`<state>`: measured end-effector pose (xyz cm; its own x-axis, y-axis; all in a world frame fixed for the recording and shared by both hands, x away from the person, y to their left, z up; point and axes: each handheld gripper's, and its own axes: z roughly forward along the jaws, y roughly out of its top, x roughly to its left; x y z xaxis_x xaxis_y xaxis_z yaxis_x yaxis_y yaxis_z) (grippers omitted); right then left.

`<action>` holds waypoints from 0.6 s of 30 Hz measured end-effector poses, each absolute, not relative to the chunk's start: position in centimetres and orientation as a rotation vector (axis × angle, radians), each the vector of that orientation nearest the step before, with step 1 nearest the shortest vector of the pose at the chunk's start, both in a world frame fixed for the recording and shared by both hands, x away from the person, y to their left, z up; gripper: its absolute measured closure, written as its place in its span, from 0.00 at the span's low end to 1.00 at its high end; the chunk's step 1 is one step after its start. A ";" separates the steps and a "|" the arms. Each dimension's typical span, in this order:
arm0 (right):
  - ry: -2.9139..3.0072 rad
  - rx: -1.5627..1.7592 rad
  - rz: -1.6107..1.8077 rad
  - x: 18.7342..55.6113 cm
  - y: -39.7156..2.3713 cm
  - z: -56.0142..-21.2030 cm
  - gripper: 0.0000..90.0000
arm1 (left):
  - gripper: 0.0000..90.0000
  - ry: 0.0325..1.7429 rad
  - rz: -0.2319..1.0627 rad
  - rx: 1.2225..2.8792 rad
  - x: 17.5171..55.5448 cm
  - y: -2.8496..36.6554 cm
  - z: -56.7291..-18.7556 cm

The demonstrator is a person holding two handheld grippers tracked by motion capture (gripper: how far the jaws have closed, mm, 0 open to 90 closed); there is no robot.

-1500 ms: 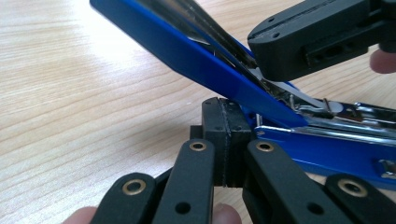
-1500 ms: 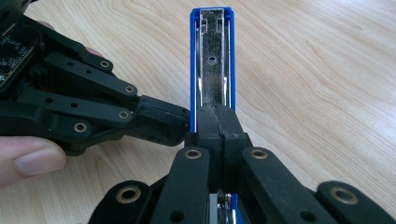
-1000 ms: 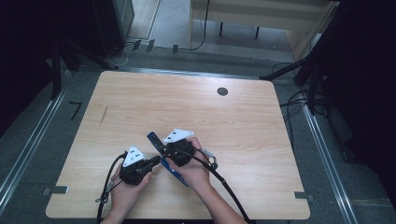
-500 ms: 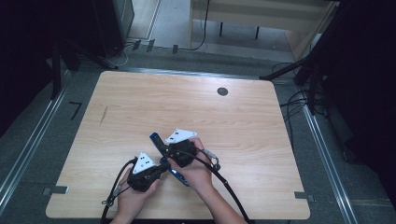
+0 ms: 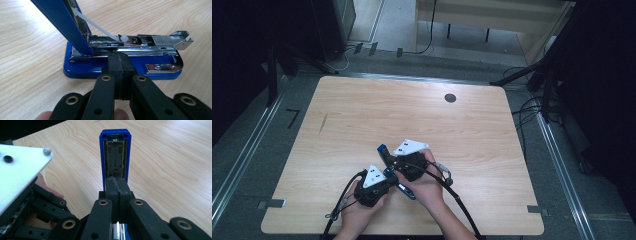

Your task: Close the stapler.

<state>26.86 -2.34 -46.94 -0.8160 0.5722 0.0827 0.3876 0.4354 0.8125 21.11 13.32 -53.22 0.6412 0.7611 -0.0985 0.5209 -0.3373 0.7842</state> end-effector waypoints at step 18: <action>2.470 0.858 1.341 25.9 -3.8 -46.7 1.00 | 1.00 0.972 0.391 2.041 21.0 12.8 -53.2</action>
<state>25.86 -3.79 -46.73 -0.8106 0.5779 0.0942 0.3937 0.4187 0.8183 20.96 12.79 -53.23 0.6533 0.7542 -0.0661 0.4989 -0.3632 0.7868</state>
